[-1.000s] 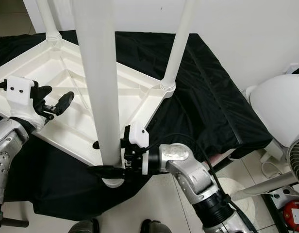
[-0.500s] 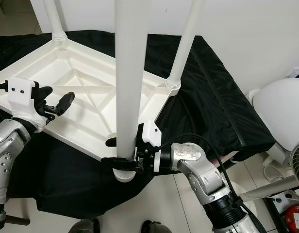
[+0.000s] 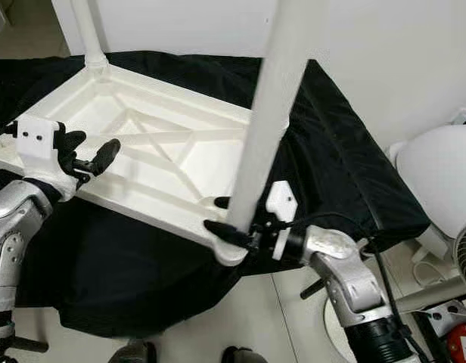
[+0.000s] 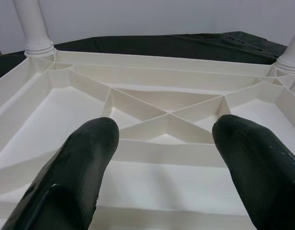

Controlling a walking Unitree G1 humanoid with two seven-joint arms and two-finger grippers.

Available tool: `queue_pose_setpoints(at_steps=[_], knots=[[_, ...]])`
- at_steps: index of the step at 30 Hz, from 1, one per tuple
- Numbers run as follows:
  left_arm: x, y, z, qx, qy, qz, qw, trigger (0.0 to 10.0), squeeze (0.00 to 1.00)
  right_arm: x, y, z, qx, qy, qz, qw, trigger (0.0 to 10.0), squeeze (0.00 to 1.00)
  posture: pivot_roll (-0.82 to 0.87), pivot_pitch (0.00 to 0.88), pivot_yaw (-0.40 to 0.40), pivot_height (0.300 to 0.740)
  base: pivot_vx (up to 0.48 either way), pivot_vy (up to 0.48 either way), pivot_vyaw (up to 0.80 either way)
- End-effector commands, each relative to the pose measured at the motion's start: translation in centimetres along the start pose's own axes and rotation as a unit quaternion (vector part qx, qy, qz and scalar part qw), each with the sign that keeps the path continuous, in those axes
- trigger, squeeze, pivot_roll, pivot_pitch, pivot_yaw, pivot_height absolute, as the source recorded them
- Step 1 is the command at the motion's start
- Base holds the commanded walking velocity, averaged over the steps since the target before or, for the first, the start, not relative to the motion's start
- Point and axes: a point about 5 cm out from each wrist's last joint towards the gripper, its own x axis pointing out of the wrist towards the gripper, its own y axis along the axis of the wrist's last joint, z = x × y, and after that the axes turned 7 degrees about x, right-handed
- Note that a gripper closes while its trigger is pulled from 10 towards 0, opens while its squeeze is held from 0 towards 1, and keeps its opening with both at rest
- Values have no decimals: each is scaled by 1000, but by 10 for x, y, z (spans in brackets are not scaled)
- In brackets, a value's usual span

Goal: Building children table

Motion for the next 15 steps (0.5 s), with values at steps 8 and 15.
queue_pose_setpoints(at_steps=[8, 15], knots=[[6, -1, 6, 4, -3, -2, 1000, 10000, 0, -23, -24, 21, 10, -120, -47, 992, 6667, 0, 60, 131, -15, 740, 0, 0, 0], [5, -1, 13, 16, -18, 7, 1000, 10000, 0, -14, -23, 24, 31, -243, 30, 969, 10000, 1000, 64, 137, -14, 740, 0, 0, 0]])
